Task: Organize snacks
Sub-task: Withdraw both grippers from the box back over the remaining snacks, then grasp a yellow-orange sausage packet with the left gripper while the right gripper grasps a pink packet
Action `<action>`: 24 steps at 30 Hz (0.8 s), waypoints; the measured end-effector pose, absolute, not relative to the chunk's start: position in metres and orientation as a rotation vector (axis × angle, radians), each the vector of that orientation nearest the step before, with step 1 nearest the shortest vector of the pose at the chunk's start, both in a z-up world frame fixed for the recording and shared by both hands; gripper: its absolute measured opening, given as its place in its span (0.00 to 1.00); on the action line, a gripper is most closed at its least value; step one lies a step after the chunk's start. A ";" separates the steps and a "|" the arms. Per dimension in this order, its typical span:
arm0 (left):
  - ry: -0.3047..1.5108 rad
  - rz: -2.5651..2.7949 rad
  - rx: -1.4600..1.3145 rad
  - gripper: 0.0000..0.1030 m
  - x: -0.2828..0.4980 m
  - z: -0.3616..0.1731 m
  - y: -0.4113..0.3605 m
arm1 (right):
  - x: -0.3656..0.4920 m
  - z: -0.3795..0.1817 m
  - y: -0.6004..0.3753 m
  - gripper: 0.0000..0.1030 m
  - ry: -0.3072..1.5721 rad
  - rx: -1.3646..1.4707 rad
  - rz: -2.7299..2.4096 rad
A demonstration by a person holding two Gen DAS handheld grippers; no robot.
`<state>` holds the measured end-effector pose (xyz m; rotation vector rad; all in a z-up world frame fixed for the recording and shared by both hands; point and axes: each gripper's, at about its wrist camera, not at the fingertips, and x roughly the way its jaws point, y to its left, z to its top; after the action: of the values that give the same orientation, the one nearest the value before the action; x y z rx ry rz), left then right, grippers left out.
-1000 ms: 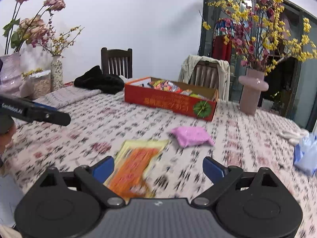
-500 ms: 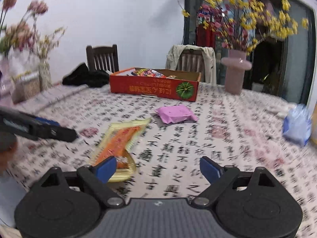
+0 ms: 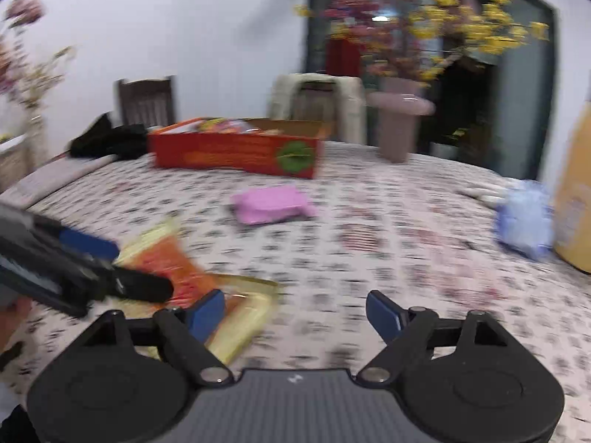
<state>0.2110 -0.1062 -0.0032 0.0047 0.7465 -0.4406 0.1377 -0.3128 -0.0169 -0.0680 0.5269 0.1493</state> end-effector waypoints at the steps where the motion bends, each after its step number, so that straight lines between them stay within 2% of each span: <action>1: 0.736 -0.422 0.013 1.00 0.216 -0.004 -0.110 | 0.135 -0.015 -0.320 0.84 0.515 -0.071 0.124; 5: 0.651 -0.431 0.105 1.00 0.222 0.002 -0.115 | 0.138 -0.013 -0.349 0.85 0.523 -0.032 0.070; 9: 0.590 -0.695 0.228 1.00 0.210 0.012 -0.122 | 0.148 -0.009 -0.362 0.85 0.520 -0.008 0.050; 13: 0.608 -0.896 0.365 1.00 0.204 0.001 -0.139 | 0.154 -0.007 -0.366 0.85 0.507 0.019 0.034; 16: 0.531 -0.837 0.526 1.00 0.203 -0.009 -0.148 | 0.157 -0.009 -0.363 0.85 0.520 0.026 0.048; 20: 0.575 -0.554 0.477 0.99 0.242 -0.007 -0.124 | 0.163 -0.010 -0.357 0.85 0.536 0.015 0.068; 22: 0.621 -0.408 0.407 0.96 0.265 -0.003 -0.102 | 0.167 -0.012 -0.355 0.85 0.541 0.015 0.074; 24: 0.676 -0.412 0.295 0.98 0.277 0.006 -0.076 | 0.172 -0.013 -0.351 0.85 0.546 0.011 0.083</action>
<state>0.2769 -0.0760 0.0059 0.2946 0.6756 -0.4118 0.1719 -0.3510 -0.0125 0.0107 0.5459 0.0832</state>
